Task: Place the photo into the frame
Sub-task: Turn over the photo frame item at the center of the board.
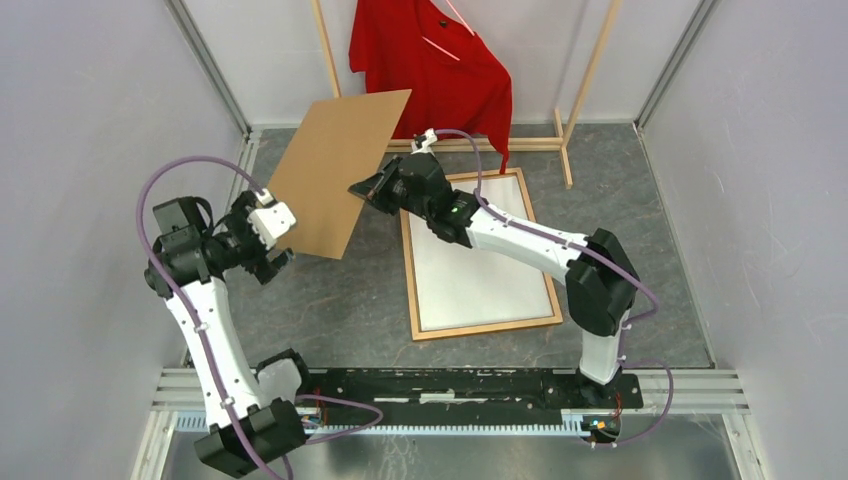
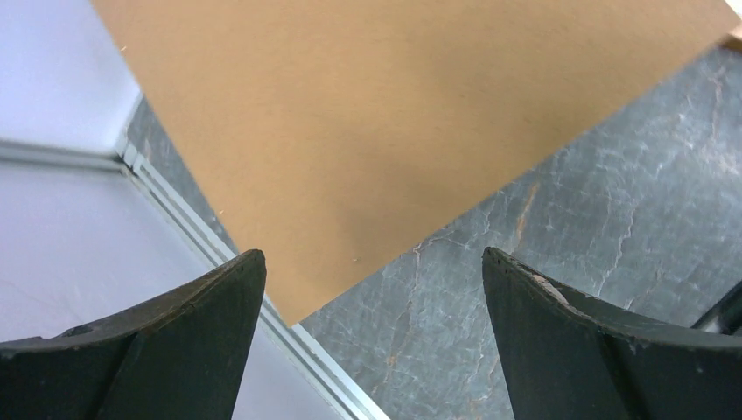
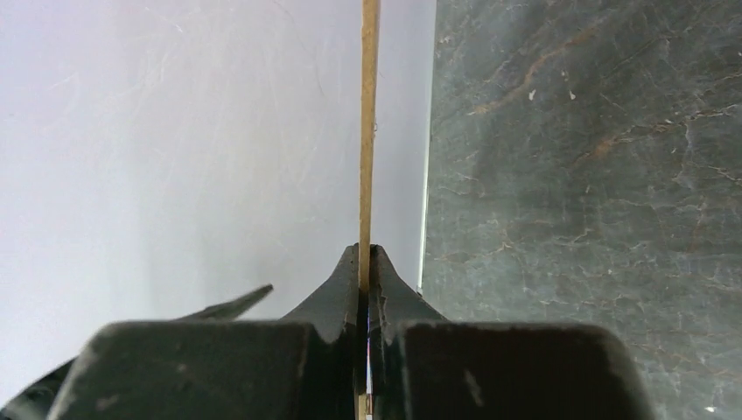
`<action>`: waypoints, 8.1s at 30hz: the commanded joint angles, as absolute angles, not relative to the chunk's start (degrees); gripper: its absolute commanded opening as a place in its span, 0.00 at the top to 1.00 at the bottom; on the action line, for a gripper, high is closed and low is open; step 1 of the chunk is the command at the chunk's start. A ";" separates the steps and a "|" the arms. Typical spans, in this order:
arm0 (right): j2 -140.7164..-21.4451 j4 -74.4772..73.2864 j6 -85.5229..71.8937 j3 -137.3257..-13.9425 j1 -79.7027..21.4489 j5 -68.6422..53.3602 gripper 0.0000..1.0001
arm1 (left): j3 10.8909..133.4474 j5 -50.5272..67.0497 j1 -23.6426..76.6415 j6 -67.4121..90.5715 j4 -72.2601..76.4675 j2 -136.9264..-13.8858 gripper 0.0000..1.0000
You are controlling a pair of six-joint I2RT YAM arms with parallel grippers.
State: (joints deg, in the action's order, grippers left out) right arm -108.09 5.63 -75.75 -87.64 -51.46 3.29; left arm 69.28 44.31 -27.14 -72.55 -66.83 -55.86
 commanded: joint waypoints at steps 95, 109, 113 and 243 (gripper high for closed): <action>-90.18 9.38 43.76 -70.74 -50.22 -29.43 0.17 | 79.80 53.14 -24.18 -128.50 -84.00 -55.01 0.98; -98.31 15.47 42.88 -73.55 -51.97 -24.07 0.62 | 80.25 52.25 -24.04 -127.43 -83.94 -55.95 0.98; -98.45 16.43 42.48 -74.11 -51.96 -22.63 0.87 | 80.33 52.46 -24.07 -127.22 -83.54 -55.86 0.98; -73.58 17.02 -56.21 -49.16 -24.52 -34.08 1.00 | 57.91 45.41 -15.31 -83.30 -75.00 -55.91 0.00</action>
